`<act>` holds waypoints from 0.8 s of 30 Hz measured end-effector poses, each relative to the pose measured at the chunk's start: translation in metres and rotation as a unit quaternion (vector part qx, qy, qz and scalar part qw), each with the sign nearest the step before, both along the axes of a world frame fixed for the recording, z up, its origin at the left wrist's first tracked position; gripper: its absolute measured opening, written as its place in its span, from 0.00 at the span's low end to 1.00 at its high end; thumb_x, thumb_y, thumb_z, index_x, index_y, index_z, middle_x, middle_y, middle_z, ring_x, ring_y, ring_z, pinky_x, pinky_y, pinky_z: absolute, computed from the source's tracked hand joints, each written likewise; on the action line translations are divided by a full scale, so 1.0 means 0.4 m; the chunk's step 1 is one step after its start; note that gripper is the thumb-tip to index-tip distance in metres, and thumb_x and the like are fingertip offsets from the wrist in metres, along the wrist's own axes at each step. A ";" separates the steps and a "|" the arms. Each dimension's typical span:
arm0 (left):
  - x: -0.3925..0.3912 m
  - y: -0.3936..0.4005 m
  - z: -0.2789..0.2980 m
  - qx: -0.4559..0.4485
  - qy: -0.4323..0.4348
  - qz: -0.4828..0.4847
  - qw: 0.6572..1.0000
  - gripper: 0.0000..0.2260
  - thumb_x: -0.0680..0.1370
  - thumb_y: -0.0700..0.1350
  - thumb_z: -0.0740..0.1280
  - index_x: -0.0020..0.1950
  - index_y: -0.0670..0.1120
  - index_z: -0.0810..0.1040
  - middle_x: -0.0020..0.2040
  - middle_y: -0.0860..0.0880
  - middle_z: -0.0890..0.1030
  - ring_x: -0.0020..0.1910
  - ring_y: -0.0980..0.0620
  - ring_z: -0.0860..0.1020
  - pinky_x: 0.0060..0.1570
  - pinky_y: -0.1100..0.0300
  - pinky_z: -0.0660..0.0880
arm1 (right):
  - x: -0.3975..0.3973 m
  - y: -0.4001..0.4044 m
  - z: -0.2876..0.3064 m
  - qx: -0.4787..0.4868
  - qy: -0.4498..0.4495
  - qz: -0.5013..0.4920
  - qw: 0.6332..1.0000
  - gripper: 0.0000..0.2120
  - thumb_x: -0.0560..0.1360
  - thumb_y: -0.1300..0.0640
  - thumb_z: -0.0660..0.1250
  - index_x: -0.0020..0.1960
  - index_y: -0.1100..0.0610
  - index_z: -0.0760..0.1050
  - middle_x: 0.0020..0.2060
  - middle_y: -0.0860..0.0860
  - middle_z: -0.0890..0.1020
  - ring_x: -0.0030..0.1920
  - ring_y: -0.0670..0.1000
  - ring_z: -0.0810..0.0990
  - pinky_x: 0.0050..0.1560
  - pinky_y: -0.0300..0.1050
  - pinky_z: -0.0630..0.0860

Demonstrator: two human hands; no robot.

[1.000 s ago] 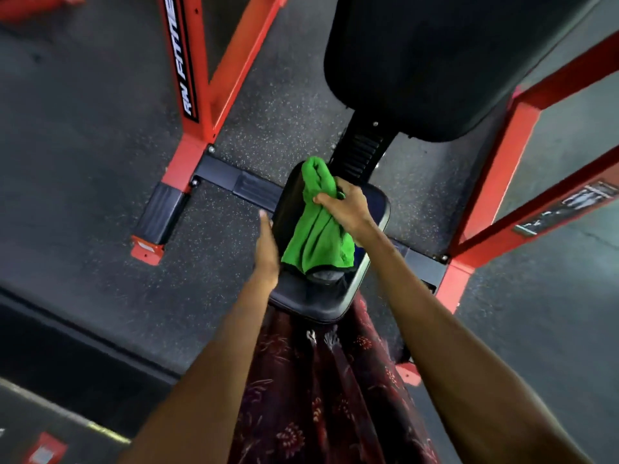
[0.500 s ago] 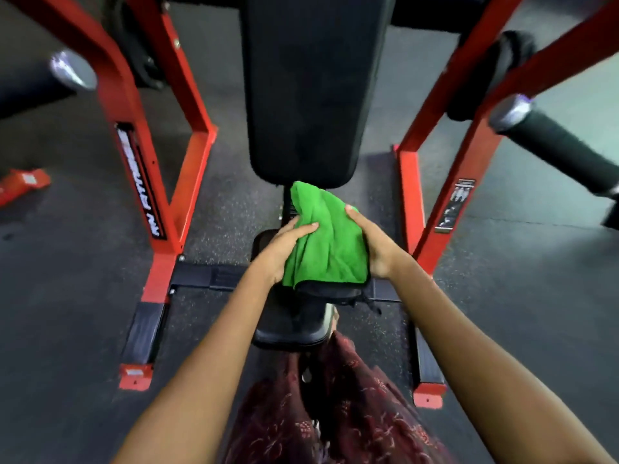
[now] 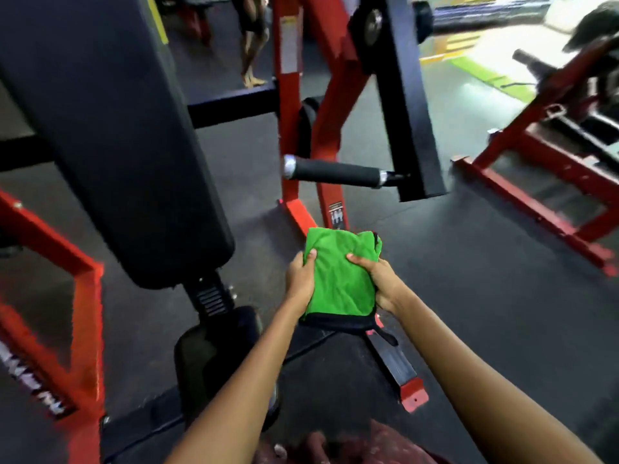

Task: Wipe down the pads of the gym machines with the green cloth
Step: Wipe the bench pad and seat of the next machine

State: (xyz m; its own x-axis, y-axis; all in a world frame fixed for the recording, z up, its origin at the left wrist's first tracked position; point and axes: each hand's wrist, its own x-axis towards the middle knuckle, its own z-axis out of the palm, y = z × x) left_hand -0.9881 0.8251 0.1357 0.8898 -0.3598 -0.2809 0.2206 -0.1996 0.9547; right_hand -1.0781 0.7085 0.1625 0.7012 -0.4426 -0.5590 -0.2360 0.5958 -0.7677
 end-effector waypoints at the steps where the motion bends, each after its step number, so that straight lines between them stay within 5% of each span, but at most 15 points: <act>1: -0.020 -0.049 0.007 0.002 -0.006 -0.024 1.000 0.09 0.82 0.43 0.60 0.55 0.40 0.76 0.46 0.46 0.78 0.45 0.50 0.76 0.41 0.63 0.74 | -0.033 -0.039 0.005 0.000 -0.002 -0.021 1.000 0.15 0.73 0.63 0.69 0.59 0.64 0.77 0.53 0.60 0.82 0.46 0.55 0.84 0.44 0.47 0.81; 3: -0.047 -0.116 0.006 -0.017 -0.014 -0.046 0.999 0.07 0.81 0.40 0.61 0.56 0.40 0.74 0.47 0.45 0.78 0.46 0.49 0.76 0.41 0.65 0.73 | -0.083 -0.096 0.009 -0.002 0.000 -0.044 0.999 0.15 0.74 0.63 0.69 0.59 0.64 0.76 0.52 0.60 0.83 0.46 0.54 0.84 0.43 0.47 0.82; 7: -0.155 -0.338 0.002 -0.030 -0.027 -0.121 0.992 0.09 0.78 0.38 0.67 0.51 0.48 0.68 0.53 0.41 0.78 0.51 0.46 0.77 0.53 0.52 0.74 | -0.254 -0.287 0.017 -0.019 -0.014 -0.122 0.992 0.18 0.72 0.63 0.70 0.61 0.62 0.75 0.53 0.59 0.83 0.50 0.57 0.83 0.48 0.51 0.80; 14: -0.408 -0.732 0.032 -0.046 0.005 -0.240 0.970 0.09 0.79 0.45 0.66 0.41 0.48 0.69 0.37 0.52 0.77 0.36 0.55 0.75 0.36 0.62 0.71 | -0.541 -0.615 0.034 -0.063 -0.012 -0.194 0.979 0.20 0.72 0.63 0.71 0.63 0.62 0.74 0.54 0.59 0.82 0.54 0.59 0.81 0.54 0.54 0.78; 20: -0.532 -0.969 0.070 -0.005 -0.160 -0.242 0.957 0.10 0.82 0.41 0.58 0.41 0.45 0.67 0.35 0.50 0.71 0.36 0.51 0.68 0.37 0.57 0.59 | -0.681 -0.807 0.052 -0.150 0.011 -0.243 0.958 0.16 0.74 0.59 0.70 0.60 0.61 0.75 0.52 0.57 0.83 0.50 0.53 0.83 0.48 0.45 0.80; 24: -0.575 -1.096 0.080 -0.013 -0.204 -0.230 0.951 0.08 0.83 0.43 0.57 0.44 0.44 0.68 0.36 0.47 0.72 0.37 0.48 0.70 0.37 0.53 0.61 | -0.711 -0.921 0.049 -0.217 0.014 -0.258 0.941 0.11 0.76 0.56 0.68 0.58 0.55 0.75 0.53 0.54 0.82 0.53 0.52 0.82 0.55 0.49 0.78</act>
State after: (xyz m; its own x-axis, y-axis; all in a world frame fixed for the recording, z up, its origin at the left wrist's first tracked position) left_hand -1.2181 0.3866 0.1679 0.6694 -0.7397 0.0681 -0.2742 -0.1608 0.9481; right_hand -1.3627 0.3403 0.1821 0.3185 -0.9109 -0.2624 -0.0251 0.2686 -0.9629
